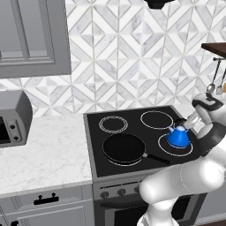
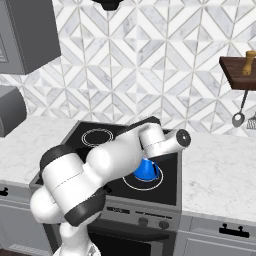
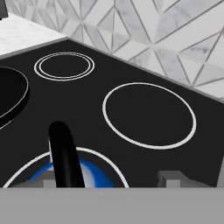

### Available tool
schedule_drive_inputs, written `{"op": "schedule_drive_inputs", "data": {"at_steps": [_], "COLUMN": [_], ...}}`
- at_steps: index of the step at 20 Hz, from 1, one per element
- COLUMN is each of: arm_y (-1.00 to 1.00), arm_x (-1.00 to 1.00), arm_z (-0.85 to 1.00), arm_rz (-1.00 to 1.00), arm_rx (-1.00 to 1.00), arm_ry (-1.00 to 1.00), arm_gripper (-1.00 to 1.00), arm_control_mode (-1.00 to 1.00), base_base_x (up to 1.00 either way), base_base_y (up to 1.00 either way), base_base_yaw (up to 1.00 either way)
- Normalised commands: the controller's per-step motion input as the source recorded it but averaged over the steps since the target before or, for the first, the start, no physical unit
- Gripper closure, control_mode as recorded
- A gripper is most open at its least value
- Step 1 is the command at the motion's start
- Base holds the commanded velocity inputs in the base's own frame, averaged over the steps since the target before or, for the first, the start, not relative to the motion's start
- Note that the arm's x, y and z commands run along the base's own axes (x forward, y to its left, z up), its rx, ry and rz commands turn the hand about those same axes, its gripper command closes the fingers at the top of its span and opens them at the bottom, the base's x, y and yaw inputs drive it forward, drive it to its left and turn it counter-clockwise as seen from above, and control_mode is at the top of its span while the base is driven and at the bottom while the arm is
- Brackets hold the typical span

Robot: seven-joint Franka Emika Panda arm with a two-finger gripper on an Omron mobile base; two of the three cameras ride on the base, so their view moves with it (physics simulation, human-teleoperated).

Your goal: Pick the kettle from the counter and place it on a stove burner. Then turn the burner on.

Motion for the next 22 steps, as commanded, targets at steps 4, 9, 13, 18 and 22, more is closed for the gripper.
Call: {"op": "schedule_drive_inputs", "data": {"at_steps": [4,9,13,18,22], "arm_y": [0.02,0.14,0.09,0.12,0.41], "arm_x": [-0.19,-0.04,-0.12,-0.43,-0.68], "arm_z": [0.02,0.34,0.60,0.55,0.03], "arm_rz": [0.00,0.00,0.00,0.00,-0.01], "arm_rx": [0.00,0.00,0.00,-0.04,-0.10], "arm_ry": [0.00,0.00,0.00,-0.05,-0.08], "arm_gripper": [-1.00,-1.00,-1.00,-1.00,-1.00], "arm_control_mode": [-1.00,-1.00,-1.00,-1.00,-1.00], "base_base_x": [0.00,0.00,0.00,0.00,0.00], "base_base_y": [0.00,0.00,0.00,0.00,0.00], "base_base_yaw": [0.00,0.00,0.00,0.00,0.00]}}
